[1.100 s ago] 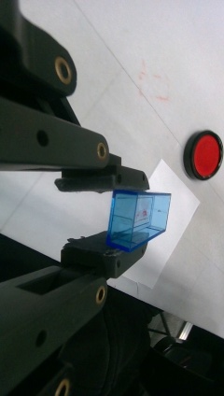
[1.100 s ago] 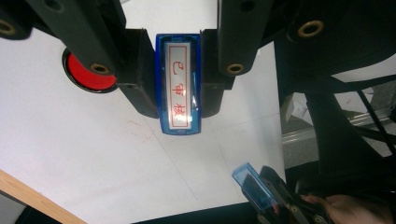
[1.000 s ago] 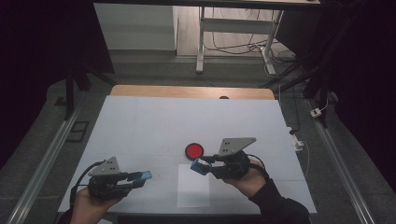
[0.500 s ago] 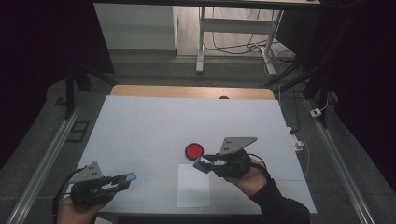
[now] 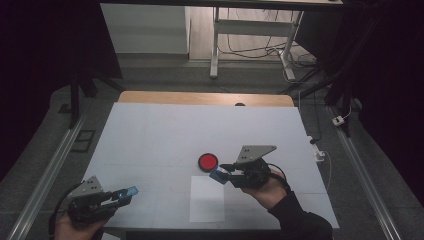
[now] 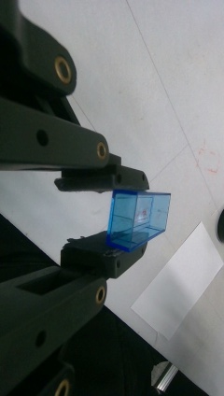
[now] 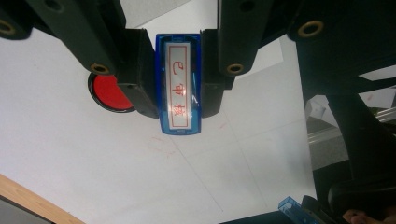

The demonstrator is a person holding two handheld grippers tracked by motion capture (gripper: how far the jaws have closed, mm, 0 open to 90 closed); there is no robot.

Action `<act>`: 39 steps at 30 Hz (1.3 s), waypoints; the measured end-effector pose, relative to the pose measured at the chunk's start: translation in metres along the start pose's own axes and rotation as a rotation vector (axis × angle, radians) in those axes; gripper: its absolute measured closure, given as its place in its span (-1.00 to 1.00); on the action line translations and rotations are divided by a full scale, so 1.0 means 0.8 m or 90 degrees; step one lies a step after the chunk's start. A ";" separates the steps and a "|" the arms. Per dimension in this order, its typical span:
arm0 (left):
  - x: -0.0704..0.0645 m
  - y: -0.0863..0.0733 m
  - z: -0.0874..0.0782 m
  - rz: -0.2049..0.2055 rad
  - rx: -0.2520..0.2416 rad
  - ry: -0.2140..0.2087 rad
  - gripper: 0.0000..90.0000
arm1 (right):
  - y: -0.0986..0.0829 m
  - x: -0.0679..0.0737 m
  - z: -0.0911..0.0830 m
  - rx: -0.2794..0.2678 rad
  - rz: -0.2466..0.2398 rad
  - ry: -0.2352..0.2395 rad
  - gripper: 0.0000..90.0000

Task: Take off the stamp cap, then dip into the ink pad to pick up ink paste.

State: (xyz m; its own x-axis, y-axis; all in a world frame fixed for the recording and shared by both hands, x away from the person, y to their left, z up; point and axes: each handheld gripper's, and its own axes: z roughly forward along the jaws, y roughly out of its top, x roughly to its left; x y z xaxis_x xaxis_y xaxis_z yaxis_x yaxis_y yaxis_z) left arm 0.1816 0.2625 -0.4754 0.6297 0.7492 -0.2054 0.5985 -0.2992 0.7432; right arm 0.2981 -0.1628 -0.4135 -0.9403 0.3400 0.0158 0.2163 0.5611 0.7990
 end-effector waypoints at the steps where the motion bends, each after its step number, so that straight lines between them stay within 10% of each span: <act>1: 0.000 0.000 0.000 0.000 0.001 0.000 0.53 | -0.001 0.000 0.000 -0.003 0.001 0.000 0.57; 39: -0.003 0.001 0.005 0.017 0.019 0.002 0.53 | 0.006 -0.039 0.046 0.017 0.030 -0.035 0.57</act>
State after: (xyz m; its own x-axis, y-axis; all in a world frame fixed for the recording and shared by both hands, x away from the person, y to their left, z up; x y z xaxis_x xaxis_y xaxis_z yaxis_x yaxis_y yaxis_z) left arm 0.1827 0.2584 -0.4764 0.6434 0.7432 -0.1836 0.5965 -0.3363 0.7288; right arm 0.3380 -0.1428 -0.4324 -0.9134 0.4067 0.0200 0.2680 0.5635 0.7814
